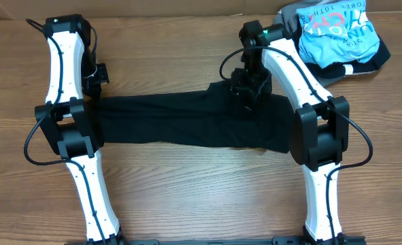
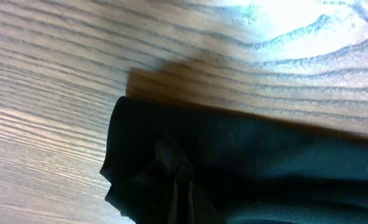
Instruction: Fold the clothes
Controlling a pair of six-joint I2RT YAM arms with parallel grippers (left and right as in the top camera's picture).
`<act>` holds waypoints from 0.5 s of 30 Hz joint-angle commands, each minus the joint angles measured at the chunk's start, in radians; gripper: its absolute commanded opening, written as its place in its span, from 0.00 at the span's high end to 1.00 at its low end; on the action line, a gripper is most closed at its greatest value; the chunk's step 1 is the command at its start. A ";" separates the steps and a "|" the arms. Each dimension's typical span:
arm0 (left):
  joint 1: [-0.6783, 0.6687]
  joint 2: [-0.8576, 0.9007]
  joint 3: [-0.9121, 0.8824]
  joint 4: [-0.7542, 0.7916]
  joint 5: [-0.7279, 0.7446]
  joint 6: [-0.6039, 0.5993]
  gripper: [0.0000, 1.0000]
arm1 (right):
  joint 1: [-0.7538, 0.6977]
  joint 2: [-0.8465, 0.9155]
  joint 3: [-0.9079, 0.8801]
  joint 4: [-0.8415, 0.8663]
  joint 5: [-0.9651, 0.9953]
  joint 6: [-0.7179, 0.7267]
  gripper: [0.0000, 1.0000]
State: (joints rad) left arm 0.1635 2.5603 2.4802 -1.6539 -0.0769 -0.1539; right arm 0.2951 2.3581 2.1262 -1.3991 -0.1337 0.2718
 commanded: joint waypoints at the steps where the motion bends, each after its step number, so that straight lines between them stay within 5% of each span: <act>1: -0.007 0.005 -0.005 0.009 -0.019 0.001 0.96 | -0.004 -0.056 0.036 0.043 0.002 -0.037 0.32; 15: -0.007 0.005 -0.005 0.032 -0.010 0.000 0.96 | 0.005 -0.005 0.119 0.219 0.061 -0.144 0.29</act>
State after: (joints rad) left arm 0.1635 2.5603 2.4802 -1.6276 -0.0799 -0.1539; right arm 0.2951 2.3535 2.2219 -1.2003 -0.0849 0.1741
